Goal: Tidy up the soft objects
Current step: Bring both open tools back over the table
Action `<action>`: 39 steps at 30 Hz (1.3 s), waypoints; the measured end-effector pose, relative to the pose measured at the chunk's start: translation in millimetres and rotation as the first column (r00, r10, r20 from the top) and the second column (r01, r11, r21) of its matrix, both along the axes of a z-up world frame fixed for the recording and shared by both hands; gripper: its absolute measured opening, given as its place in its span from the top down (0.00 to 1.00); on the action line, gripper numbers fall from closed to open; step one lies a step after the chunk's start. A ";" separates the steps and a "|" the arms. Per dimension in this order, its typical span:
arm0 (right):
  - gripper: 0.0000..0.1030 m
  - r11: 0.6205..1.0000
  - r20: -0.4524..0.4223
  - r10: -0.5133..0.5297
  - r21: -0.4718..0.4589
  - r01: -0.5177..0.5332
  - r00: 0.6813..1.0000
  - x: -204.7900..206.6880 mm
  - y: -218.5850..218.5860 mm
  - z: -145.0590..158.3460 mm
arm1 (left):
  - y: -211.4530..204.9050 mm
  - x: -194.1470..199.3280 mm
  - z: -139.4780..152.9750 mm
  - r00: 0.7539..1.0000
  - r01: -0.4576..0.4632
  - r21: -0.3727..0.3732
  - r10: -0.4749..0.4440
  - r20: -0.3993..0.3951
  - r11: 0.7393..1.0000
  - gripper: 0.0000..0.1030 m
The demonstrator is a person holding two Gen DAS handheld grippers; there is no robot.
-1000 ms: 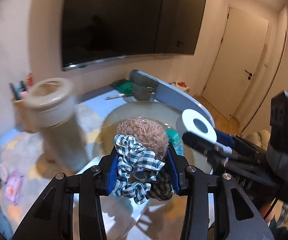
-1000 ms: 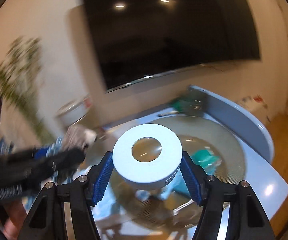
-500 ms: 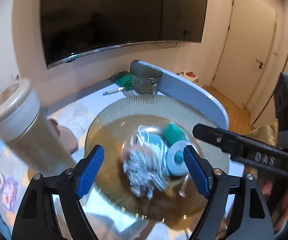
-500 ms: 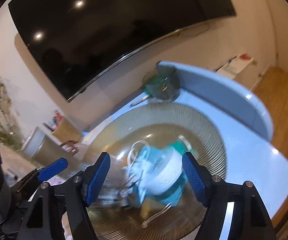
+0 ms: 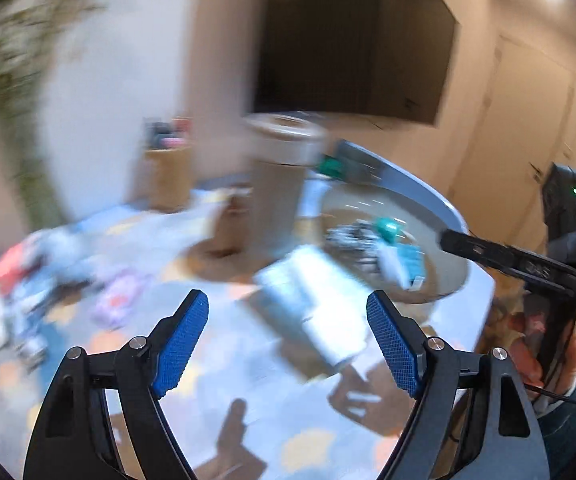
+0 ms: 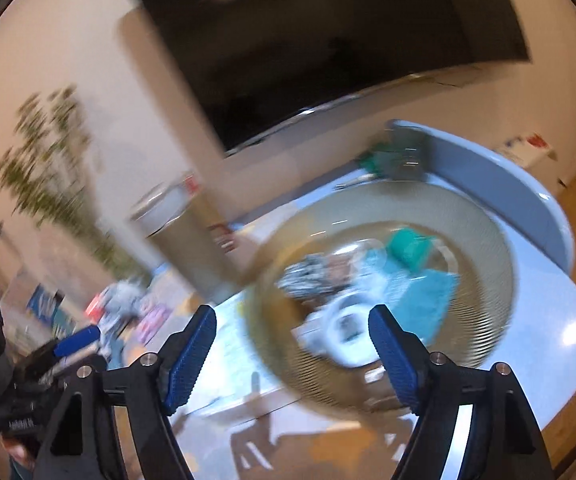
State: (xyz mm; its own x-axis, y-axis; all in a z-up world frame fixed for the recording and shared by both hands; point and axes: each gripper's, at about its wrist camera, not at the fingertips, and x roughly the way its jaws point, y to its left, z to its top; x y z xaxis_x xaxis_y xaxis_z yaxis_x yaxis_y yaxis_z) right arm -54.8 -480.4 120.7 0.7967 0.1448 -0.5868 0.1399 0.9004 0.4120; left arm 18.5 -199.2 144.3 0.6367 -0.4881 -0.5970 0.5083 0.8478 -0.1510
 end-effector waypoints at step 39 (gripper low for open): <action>0.00 0.820 -0.322 0.235 -0.442 -0.365 0.917 101.1 293.4 -119.3 | 255.4 -0.9 -137.2 0.818 -0.524 0.158 0.546 -0.181 0.837 0.14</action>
